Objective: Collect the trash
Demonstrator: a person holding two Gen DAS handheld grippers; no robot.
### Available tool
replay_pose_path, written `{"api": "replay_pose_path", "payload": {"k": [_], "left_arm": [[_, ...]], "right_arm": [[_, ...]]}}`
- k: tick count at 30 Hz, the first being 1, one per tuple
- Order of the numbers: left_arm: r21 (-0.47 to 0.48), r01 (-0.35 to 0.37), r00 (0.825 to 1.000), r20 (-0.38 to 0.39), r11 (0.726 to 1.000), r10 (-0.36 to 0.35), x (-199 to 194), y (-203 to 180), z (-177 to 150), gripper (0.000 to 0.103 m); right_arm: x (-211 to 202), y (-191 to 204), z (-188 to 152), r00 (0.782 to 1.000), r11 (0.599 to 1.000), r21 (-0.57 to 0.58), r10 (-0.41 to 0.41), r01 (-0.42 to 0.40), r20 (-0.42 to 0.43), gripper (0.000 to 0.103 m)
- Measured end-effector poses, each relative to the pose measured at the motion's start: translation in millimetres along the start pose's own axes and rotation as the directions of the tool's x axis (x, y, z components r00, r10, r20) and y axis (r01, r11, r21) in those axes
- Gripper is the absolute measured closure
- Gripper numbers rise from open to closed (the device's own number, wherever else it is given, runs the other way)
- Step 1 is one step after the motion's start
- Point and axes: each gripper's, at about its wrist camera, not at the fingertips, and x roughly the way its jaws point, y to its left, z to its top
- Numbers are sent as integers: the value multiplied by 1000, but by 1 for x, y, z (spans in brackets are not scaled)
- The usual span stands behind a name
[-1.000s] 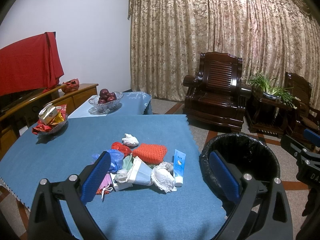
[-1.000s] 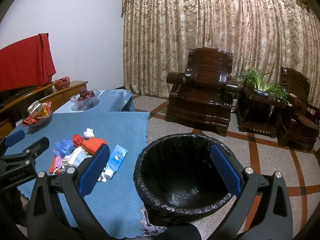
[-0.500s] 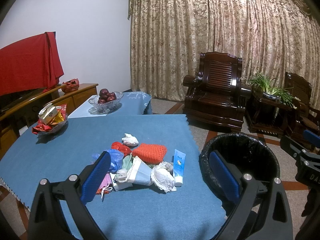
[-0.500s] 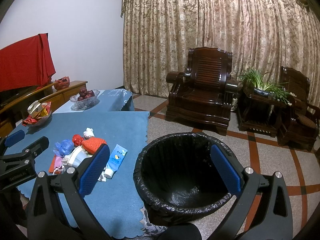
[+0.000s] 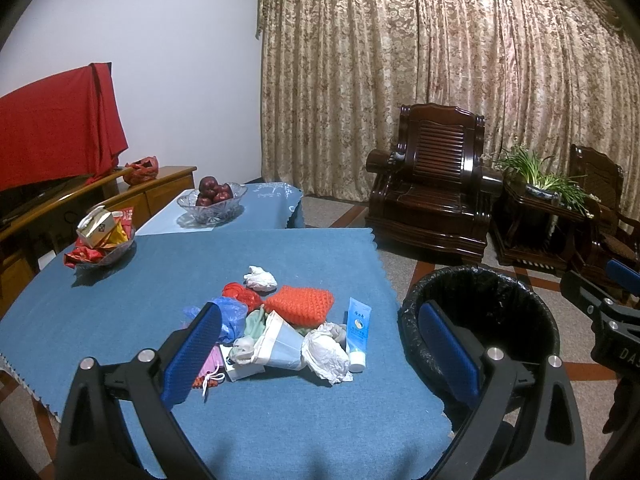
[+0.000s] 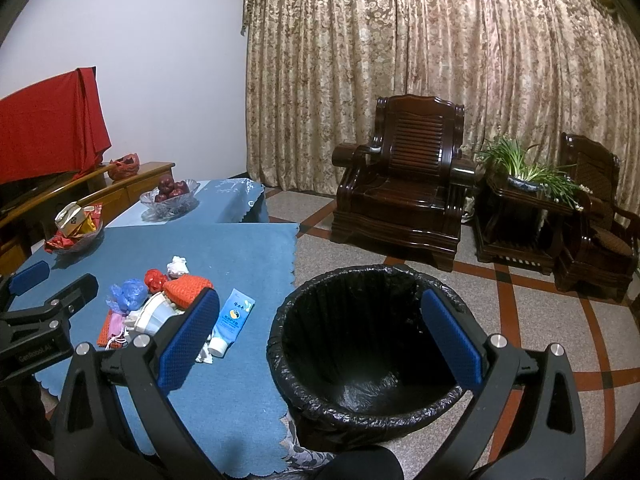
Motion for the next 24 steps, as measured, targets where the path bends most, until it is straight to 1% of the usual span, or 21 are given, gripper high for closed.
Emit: {"api": "replay_pose_path", "payload": {"k": [20, 24], "left_arm": [[-2, 0, 1000, -1, 1000, 0, 0, 0, 0, 6], [-6, 0, 1000, -2, 1000, 0, 0, 0, 0, 6]], "right_arm": [[1, 1, 2, 1000, 1000, 0, 1, -1, -5, 5], [13, 6, -5, 1000, 1000, -4, 5, -5, -5, 5]]}}
